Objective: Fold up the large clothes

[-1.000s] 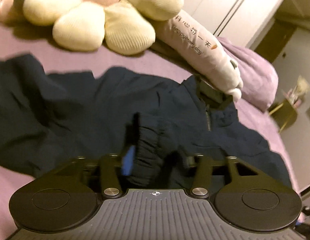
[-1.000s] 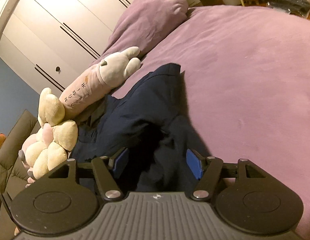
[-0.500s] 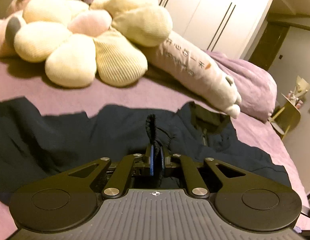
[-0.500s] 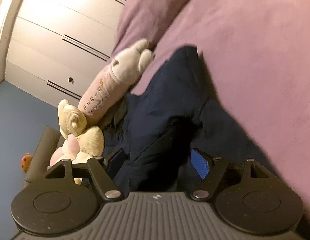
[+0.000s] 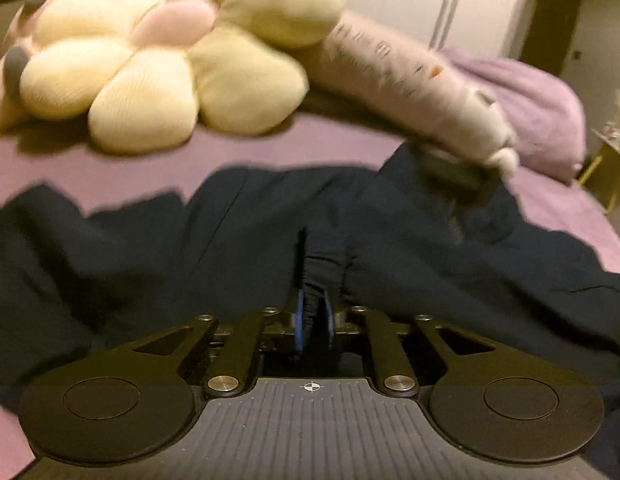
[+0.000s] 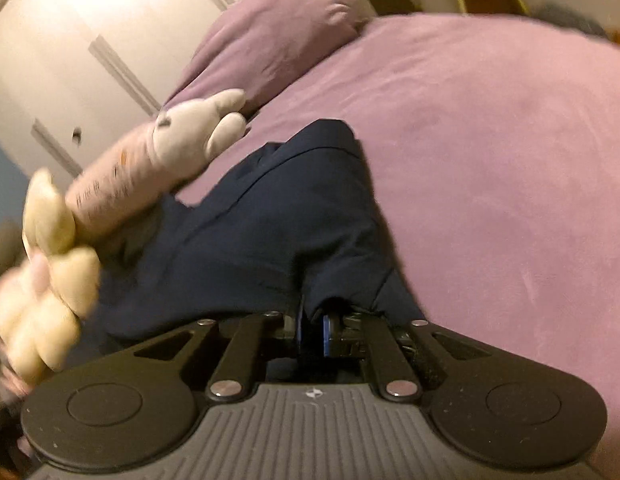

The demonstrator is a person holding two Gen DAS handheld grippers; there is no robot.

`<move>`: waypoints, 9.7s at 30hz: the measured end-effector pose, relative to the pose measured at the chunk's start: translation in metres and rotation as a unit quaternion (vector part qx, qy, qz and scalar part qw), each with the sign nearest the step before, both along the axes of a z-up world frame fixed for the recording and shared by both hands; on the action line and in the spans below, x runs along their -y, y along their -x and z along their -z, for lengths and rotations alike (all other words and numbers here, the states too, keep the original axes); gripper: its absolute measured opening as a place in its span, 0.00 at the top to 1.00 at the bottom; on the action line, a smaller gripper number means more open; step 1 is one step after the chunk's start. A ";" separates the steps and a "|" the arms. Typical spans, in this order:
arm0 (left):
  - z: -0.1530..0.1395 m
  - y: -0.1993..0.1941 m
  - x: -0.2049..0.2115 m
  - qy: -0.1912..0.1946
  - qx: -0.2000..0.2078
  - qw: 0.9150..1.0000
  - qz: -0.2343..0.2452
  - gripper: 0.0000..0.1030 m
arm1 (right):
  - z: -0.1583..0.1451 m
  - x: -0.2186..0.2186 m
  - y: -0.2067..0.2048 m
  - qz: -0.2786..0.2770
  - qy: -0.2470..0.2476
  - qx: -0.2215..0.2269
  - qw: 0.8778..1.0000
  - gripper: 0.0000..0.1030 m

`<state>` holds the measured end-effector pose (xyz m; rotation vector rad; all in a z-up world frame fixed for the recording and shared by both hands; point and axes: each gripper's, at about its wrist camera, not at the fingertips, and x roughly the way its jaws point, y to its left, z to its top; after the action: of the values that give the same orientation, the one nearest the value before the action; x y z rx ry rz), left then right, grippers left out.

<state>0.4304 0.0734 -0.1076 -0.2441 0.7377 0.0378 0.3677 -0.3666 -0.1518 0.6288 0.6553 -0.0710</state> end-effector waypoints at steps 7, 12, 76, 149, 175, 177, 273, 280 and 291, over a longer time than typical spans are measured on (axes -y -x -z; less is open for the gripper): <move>0.000 0.010 -0.018 0.010 -0.003 1.000 -0.011 0.68 | -0.033 -0.001 0.024 -0.021 0.043 0.012 0.999 0.82; 0.000 0.012 -0.018 0.053 -0.005 0.999 -0.009 0.60 | -0.052 -0.027 0.032 -0.017 0.117 0.029 0.993 0.79; 0.042 0.191 -0.397 0.301 0.113 0.864 -0.388 0.91 | 0.006 -0.447 -0.051 -0.315 0.304 0.074 0.896 0.85; -0.014 0.106 -0.102 -0.017 0.013 0.998 -0.064 0.13 | -0.076 -0.152 0.003 -0.045 0.025 0.103 0.993 0.88; -0.031 0.094 -0.061 -0.056 0.017 0.997 -0.060 0.13 | -0.041 -0.077 -0.031 -0.017 0.124 0.008 0.992 0.67; -0.037 0.091 -0.056 -0.061 0.029 0.996 -0.054 0.12 | -0.054 -0.068 -0.017 0.017 0.141 0.031 0.989 0.50; -0.133 0.090 -0.129 0.254 0.024 0.967 -0.020 0.82 | -0.137 0.048 0.084 -0.058 -0.091 0.082 0.991 0.81; -0.059 -0.004 -0.133 0.264 -0.046 0.960 -0.077 0.79 | -0.077 0.053 -0.031 0.004 -0.116 0.005 0.993 0.80; -0.045 -0.009 -0.164 0.292 0.047 0.936 -0.192 0.17 | -0.055 0.065 -0.058 -0.026 -0.154 0.026 0.987 0.65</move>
<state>0.4398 0.2376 -0.0625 -0.9534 0.5815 0.1780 0.4255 -0.4312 -0.0966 0.9076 0.6365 0.0970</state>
